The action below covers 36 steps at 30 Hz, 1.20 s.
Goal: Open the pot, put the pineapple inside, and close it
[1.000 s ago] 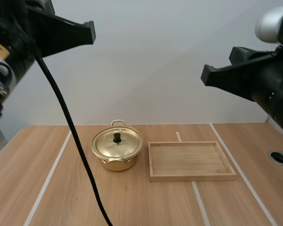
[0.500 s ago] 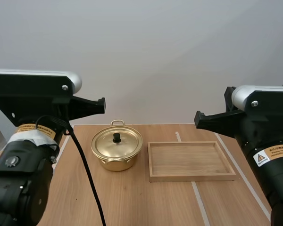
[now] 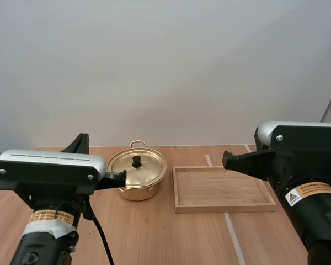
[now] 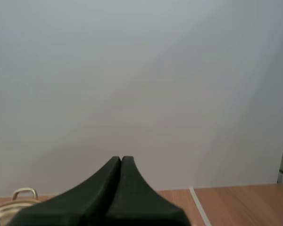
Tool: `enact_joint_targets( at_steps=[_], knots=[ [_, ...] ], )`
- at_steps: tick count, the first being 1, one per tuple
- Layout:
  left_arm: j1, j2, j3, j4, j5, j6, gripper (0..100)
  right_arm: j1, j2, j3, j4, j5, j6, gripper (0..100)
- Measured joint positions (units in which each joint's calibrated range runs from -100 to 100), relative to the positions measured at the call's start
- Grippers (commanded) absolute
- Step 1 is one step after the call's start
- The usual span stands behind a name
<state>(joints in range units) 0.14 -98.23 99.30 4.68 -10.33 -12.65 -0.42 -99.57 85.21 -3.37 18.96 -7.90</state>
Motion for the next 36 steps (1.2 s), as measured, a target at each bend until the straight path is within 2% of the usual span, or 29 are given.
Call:
enact_joint_targets(
  at_steps=[5, 7, 12, 21, 36],
  knots=[
    [0.0, -1.4, 0.6, 0.0, 8.7, -1.5, 0, 0.0, 0.0, 11.8, 0.0, -9.4, 0.0, 0],
    [0.0, -1.4, 0.6, -0.1, 11.3, -2.3, 0, -0.2, 0.0, 14.1, 0.1, -9.5, 0.0, 0],
    [0.0, -1.4, 0.6, -0.3, 20.8, -3.5, 0, -0.9, 0.0, 14.8, 1.1, -6.1, 0.0, 0],
    [0.0, -1.4, 0.6, -1.0, 38.7, -5.2, 0, -1.2, 0.0, 14.8, 2.3, 11.1, 0.0, 0],
    [0.0, -1.4, 0.6, -1.5, 41.6, -5.4, 0, -1.5, -0.1, 14.8, 2.5, 13.1, 0.0, 0]
  ],
)
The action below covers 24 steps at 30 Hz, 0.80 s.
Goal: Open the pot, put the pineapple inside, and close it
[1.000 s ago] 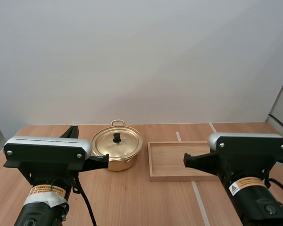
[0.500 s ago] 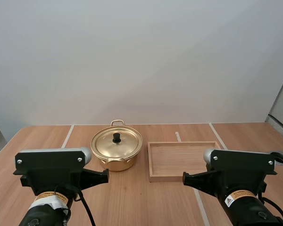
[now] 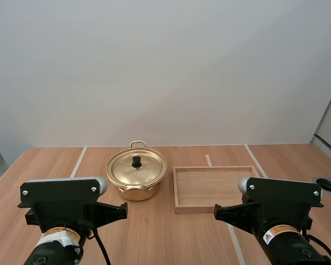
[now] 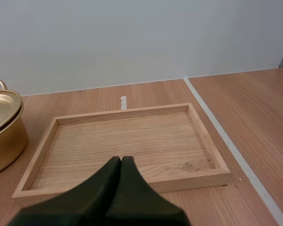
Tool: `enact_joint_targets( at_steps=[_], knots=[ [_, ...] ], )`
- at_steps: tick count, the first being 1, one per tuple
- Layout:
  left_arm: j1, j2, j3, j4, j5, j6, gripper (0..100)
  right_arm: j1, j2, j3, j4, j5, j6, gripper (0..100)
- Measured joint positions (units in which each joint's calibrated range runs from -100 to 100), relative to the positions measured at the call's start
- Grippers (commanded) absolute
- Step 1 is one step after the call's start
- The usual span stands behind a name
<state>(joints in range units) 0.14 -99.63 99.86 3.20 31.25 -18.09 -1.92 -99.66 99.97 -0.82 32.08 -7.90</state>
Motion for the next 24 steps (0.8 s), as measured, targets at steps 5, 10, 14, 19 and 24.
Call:
enact_joint_targets(
  at_steps=[5, 10, 14, 19, 24],
  knots=[
    [0.0, 0.0, 0.0, -0.1, 0.0, 0.0, 0, 0.0, 0.0, 0.0, 0.0, 0.0, 0.0, 0],
    [0.0, 0.0, 0.0, -0.3, 0.0, 0.0, 0, 0.0, 0.0, 0.0, 0.0, 0.0, 0.0, 0],
    [0.0, 0.0, 0.0, -0.3, 0.0, 0.0, 0, 0.0, 0.0, 0.0, 0.0, 0.0, 0.0, 0],
    [0.0, 0.0, 0.0, -0.3, 0.0, 0.0, 0, 0.0, 0.0, 0.0, 0.0, 0.0, 0.0, 0],
    [0.0, 0.0, 0.0, -0.3, 0.0, 0.0, 0, 0.0, 0.0, 0.0, 0.0, 0.0, 0.0, 0]
  ],
)
